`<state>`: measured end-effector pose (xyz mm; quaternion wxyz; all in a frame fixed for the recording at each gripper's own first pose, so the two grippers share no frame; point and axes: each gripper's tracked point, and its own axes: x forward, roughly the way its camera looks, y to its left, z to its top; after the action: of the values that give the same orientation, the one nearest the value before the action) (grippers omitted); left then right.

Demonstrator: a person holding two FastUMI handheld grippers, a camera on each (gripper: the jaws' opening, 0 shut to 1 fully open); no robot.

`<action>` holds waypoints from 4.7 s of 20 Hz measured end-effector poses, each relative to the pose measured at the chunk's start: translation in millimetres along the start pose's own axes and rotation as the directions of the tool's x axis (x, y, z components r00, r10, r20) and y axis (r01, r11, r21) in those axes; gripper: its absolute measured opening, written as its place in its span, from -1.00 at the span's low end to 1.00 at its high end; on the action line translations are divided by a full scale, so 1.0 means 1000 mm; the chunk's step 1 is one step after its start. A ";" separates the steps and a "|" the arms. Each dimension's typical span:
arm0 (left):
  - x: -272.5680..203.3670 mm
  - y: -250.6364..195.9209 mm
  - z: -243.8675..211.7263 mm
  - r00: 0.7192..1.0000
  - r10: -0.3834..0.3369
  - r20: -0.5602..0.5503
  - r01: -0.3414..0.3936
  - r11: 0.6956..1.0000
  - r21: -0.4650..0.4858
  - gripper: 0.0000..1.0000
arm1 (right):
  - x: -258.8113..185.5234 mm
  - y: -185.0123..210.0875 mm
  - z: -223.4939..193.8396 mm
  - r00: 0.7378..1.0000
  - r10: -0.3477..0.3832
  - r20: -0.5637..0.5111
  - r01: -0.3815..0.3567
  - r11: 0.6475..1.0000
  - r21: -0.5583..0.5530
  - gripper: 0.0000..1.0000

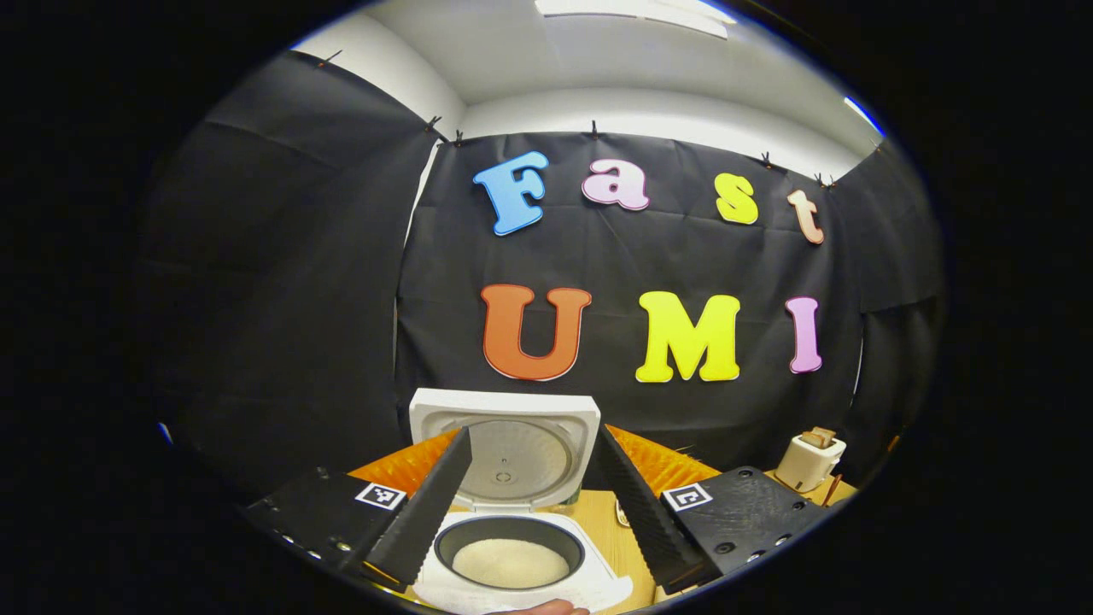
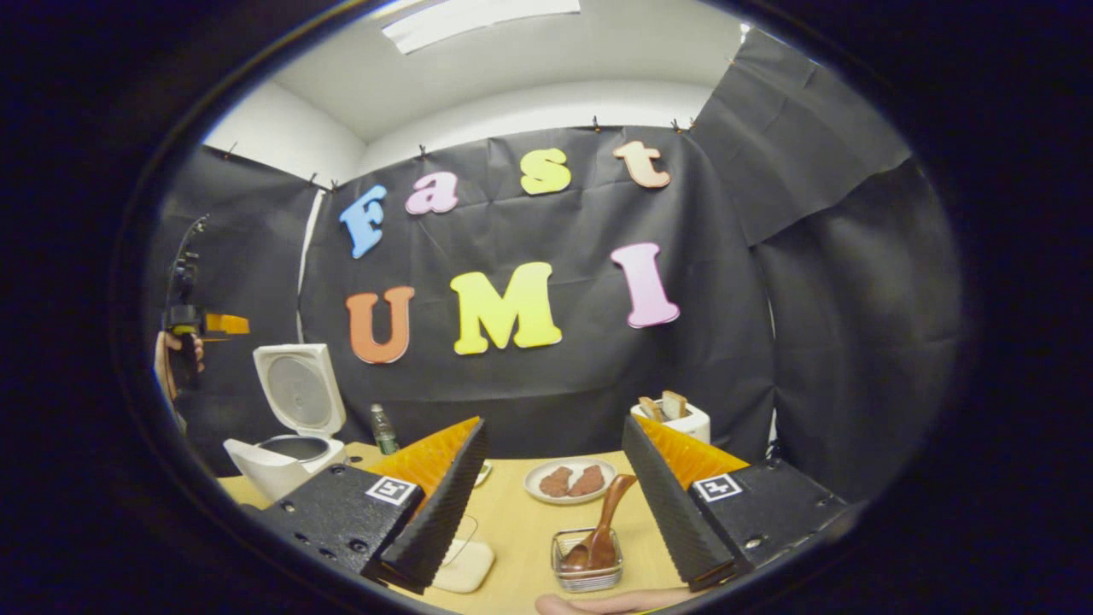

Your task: Close the left gripper, press the button to open the rice cooker; take a wooden spoon from the chopstick holder with the right hand, scoop a spoonful of rice and pour it into the rice cooker, then put the wooden spoon back into the chopstick holder.

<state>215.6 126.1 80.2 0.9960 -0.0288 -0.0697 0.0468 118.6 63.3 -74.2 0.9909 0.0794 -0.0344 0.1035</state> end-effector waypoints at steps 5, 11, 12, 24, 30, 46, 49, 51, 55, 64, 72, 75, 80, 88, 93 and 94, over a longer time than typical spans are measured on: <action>0.056 0.018 0.018 0.999 0.034 0.038 -0.036 0.999 0.041 0.87 | 0.003 -0.004 -0.009 1.000 -0.002 -0.006 0.002 1.000 -0.021 1.00; 0.120 0.026 0.031 0.995 0.012 0.102 -0.018 0.998 0.052 0.87 | 0.008 -0.009 -0.022 1.000 -0.010 -0.027 0.009 0.999 -0.041 0.90; 0.133 0.029 0.028 0.995 0.023 0.102 -0.029 0.998 0.053 0.87 | 0.006 -0.009 -0.024 1.000 -0.010 -0.030 0.008 0.999 -0.047 0.92; 0.201 0.060 -0.052 0.976 0.171 -0.136 -0.159 0.982 0.100 0.94 | -0.018 -0.003 -0.037 0.995 -0.029 -0.094 0.022 0.997 -0.074 1.00; 0.157 0.050 -0.062 0.952 0.198 -0.235 -0.179 0.979 0.100 0.96 | -0.051 0.008 -0.027 0.994 -0.020 -0.109 0.015 0.999 -0.047 1.00; 0.006 0.020 -0.177 0.853 0.159 -0.496 -0.153 0.987 0.054 0.94 | -0.152 0.038 -0.046 0.974 0.105 -0.199 -0.090 0.992 0.083 1.00; -0.011 0.016 -0.197 0.838 0.160 -0.522 -0.146 0.987 0.068 0.96 | -0.171 0.037 -0.046 0.977 0.108 -0.186 -0.093 0.992 0.084 1.00; -0.024 0.014 -0.211 0.821 0.165 -0.547 -0.155 0.986 0.065 0.96 | -0.180 0.037 -0.048 0.979 0.105 -0.174 -0.093 0.993 0.080 0.92; -0.042 0.009 -0.231 0.794 0.163 -0.586 -0.148 0.986 0.074 0.96 | -0.198 0.044 -0.052 0.977 0.121 -0.178 -0.112 0.992 0.063 1.00; -0.052 -0.010 -0.231 0.809 0.131 -0.573 -0.146 0.989 0.021 0.96 | -0.208 0.049 -0.039 0.985 0.084 -0.150 -0.083 0.996 0.016 0.92; -0.049 -0.010 -0.241 0.804 0.186 -0.564 -0.175 0.982 0.074 0.98 | -0.205 0.050 -0.044 0.983 0.084 -0.164 -0.082 0.996 0.021 0.92; -0.049 -0.008 -0.238 0.826 0.187 -0.532 -0.172 0.982 0.079 1.00 | -0.205 0.041 -0.041 0.984 0.064 -0.165 -0.062 0.998 0.014 1.00; -0.055 -0.014 -0.222 0.848 0.159 -0.506 -0.163 0.986 0.036 0.93 | -0.206 0.027 -0.031 0.988 0.027 -0.151 -0.028 1.000 -0.007 0.90; -0.108 -0.034 -0.131 0.925 0.088 -0.369 -0.082 0.996 0.031 0.89 | -0.212 0.021 -0.014 0.993 0.005 -0.121 -0.009 1.000 -0.029 1.00; -0.178 -0.082 -0.102 0.950 -0.005 -0.313 0.013 1.000 0.023 0.89 | -0.215 0.017 0.005 0.996 -0.025 -0.087 0.020 0.998 -0.052 1.00; -0.193 -0.100 -0.098 0.951 -0.034 -0.308 0.043 0.999 0.021 0.89 | -0.215 0.018 0.008 0.996 -0.025 -0.083 0.021 0.999 -0.050 0.92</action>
<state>47.8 2.5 -37.0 0.9958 -0.0209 0.0862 0.0234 -95.7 36.5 -81.8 0.9942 0.0510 0.0053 0.0945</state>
